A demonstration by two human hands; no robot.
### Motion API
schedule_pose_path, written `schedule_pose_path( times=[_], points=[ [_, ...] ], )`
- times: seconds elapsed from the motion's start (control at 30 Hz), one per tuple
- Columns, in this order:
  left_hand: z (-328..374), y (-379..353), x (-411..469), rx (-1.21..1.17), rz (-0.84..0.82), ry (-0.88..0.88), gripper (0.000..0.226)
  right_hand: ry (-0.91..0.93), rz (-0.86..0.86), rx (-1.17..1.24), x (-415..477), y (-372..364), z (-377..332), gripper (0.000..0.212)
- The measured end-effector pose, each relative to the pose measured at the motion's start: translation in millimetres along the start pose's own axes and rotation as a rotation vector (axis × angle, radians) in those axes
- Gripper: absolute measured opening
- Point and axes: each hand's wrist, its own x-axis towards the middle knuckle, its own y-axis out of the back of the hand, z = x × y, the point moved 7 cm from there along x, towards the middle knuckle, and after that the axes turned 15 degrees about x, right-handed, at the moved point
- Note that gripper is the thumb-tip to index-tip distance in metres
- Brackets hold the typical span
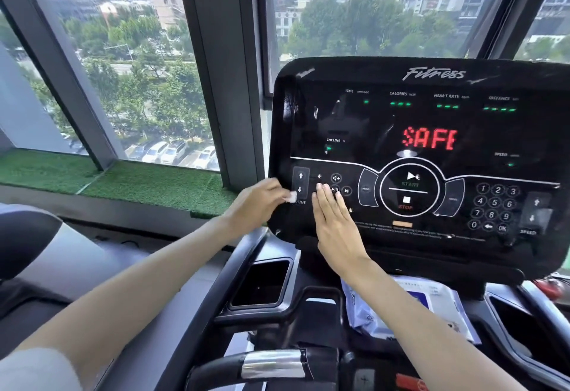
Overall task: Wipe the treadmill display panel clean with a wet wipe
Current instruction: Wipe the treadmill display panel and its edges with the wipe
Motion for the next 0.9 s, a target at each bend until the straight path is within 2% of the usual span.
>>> schedule_pose_path(
  times=[0.1, 0.13, 0.2, 0.27, 0.33, 0.47, 0.53, 0.6, 0.67, 0.73, 0.8, 0.9],
  points=[
    [-29, 22, 23, -0.038, 0.167, 0.238, 0.014, 0.0, -0.013, -0.039, -1, -8, 0, 0.064],
    [-31, 23, 22, -0.044, 0.198, 0.267, 0.014, 0.0, -0.023, -0.06, -1, -11, 0, 0.064],
    [-17, 13, 10, -0.033, 0.172, 0.194, 0.012, 0.005, -0.026, -0.089, -1, -14, 0, 0.063],
    [9, -3, -13, -0.012, 0.054, 0.03, 0.011, 0.005, -0.019, -0.102, 1, -15, 1, 0.062],
    [12, -9, -21, -0.004, -0.015, -0.029, 0.012, -0.001, -0.006, -0.114, 1, -15, 1, 0.061],
    [-23, 20, 12, -0.028, 0.184, 0.238, 0.013, -0.018, -0.007, -0.123, 3, -16, 0, 0.056],
    [-21, 22, 11, -0.036, 0.248, 0.286, 0.012, -0.021, -0.008, -0.131, 4, -17, -1, 0.056],
    [-1, 6, -5, -0.038, 0.203, 0.211, 0.011, -0.018, -0.004, -0.139, 4, -17, -1, 0.056],
    [22, -15, -28, -0.032, 0.079, 0.079, 0.013, -0.008, 0.003, -0.144, 4, -15, -2, 0.057],
    [24, -22, -32, -0.058, 0.016, 0.031, 0.012, -0.001, 0.0, -0.138, 3, -15, -1, 0.06],
    [11, -10, -17, -0.097, 0.08, 0.132, 0.013, 0.019, -0.003, -0.144, 2, -15, 0, 0.06],
    [-16, 7, -6, -0.121, 0.276, 0.403, 0.02, 0.056, -0.008, -0.144, 0, -10, 3, 0.062]
  ],
)
